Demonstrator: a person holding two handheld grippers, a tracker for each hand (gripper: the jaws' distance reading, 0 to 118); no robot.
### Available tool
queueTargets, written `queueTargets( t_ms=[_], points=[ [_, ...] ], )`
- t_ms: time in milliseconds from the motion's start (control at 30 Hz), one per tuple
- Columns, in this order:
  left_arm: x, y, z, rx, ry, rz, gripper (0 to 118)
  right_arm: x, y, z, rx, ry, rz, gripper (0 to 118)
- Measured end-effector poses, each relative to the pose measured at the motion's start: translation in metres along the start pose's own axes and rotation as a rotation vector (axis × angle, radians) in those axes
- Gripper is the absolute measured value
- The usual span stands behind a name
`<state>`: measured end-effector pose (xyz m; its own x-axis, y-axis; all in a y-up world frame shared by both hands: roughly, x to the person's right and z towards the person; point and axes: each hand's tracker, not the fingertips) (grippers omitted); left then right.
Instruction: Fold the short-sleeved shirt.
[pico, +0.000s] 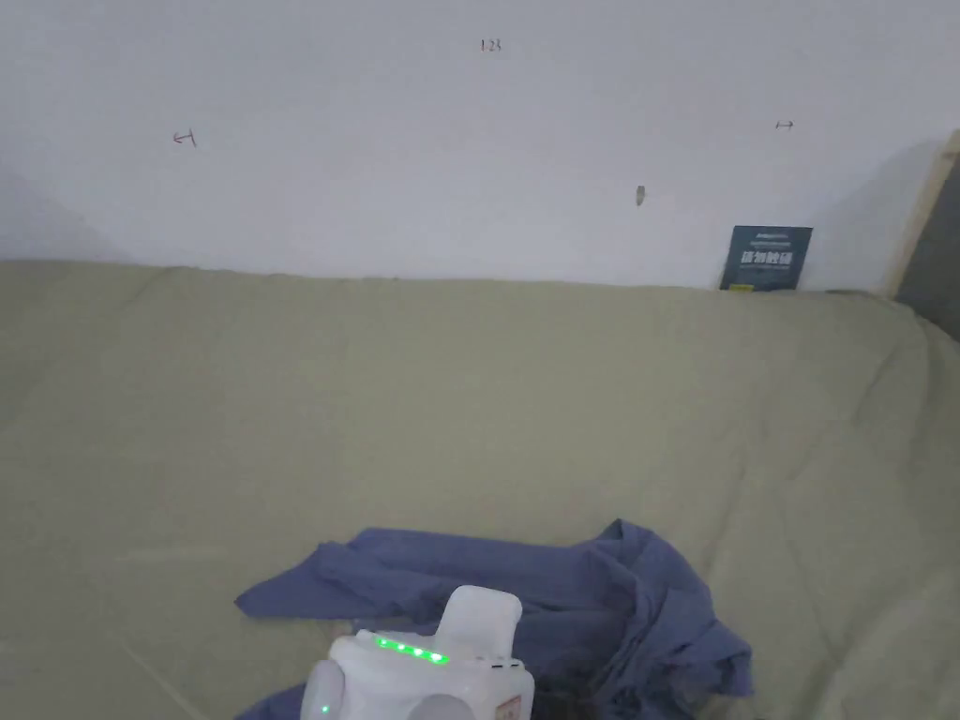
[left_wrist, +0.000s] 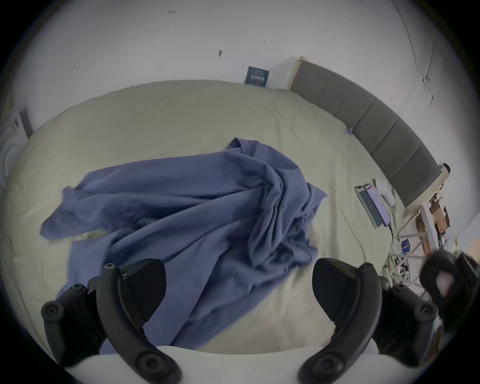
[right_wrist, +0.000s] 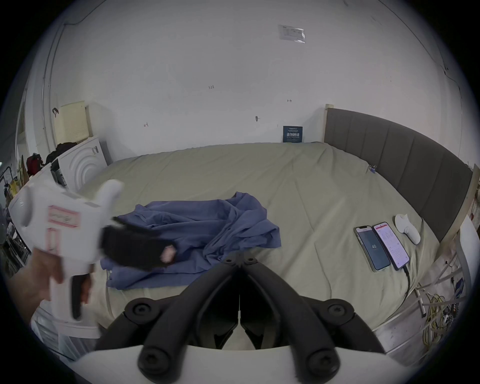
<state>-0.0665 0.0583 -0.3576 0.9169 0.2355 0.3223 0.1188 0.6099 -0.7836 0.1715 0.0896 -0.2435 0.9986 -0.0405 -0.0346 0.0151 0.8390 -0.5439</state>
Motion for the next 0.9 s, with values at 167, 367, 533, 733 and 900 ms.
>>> queueTargets(
  t_ms=[167, 367, 533, 733, 900],
  points=[
    [-0.045, -0.055, 0.097, 0.106, 0.056, 0.054, 98, -0.017, -0.003, 0.006, 0.003, 0.043, -0.003, 1],
    [-0.093, -0.108, 0.157, 0.135, 0.187, 0.123, 2, -0.044, -0.008, 0.003, -0.017, 0.095, 0.022, 1],
    [-0.128, -0.131, 0.166, 0.152, 0.277, 0.235, 2, -0.067, -0.014, -0.002, -0.042, 0.132, 0.05, 1],
    [-0.151, -0.119, 0.144, 0.125, 0.287, 0.244, 2, -0.084, -0.016, -0.007, -0.065, 0.154, 0.082, 1],
    [-0.169, -0.1, 0.097, 0.061, 0.281, 0.217, 2, -0.079, -0.018, -0.02, -0.092, 0.152, 0.091, 1]
  ],
)
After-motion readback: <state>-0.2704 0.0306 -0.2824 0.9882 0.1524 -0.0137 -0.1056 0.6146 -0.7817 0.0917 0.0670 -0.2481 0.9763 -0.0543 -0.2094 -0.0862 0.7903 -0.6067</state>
